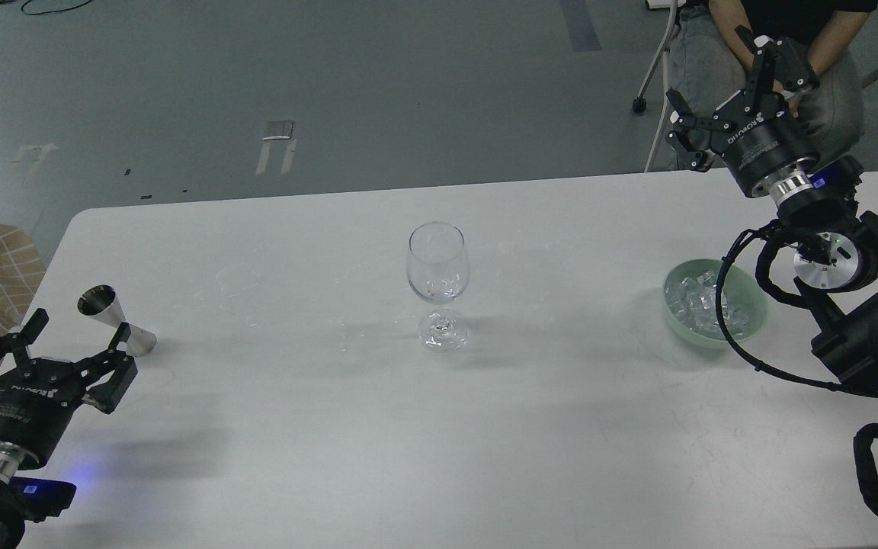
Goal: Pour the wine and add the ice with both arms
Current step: 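Lower the open left gripper around the metal jigger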
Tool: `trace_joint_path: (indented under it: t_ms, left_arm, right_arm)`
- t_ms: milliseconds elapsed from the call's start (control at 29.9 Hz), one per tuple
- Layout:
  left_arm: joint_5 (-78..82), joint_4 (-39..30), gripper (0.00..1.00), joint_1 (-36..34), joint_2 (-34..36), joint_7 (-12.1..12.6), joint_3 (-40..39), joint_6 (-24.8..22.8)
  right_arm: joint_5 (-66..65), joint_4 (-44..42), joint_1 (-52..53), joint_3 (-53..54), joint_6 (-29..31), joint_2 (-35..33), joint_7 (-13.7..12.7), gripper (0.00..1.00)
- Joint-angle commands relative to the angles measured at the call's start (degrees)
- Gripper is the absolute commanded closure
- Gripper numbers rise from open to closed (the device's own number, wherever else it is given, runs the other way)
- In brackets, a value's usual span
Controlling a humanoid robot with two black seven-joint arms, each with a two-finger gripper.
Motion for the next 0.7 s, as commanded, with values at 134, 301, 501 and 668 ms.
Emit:
trace_joint_path:
  t_ms: [134, 301, 501, 668]
  left_arm:
    - [2.5, 5.0, 0.02, -3.4, -2.6, 0.3, 2.4, -0.2]
    - [2.5, 6.9, 0.02, -5.2, -2.8, 0.4, 2.4, 0.4]
    - [2.5, 10.5, 0.02, -8.4, -2.8, 1.3, 2.5, 1.3]
    - [2.5, 12.1, 0.02, -9.1, -3.3, 1.5, 2.4, 1.0]
  right_arm:
    - [0.1, 0.1, -0.1, 0.0, 0.0, -0.3, 0.0, 0.00]
    - [0.1, 0.1, -0.2, 0.0, 0.0, -0.2, 0.0, 0.00]
    - [0.1, 0.1, -0.3, 0.0, 0.0, 0.0, 0.0, 0.00]
    - [0.1, 0.1, -0.4, 0.0, 0.0, -0.1, 0.0, 0.00]
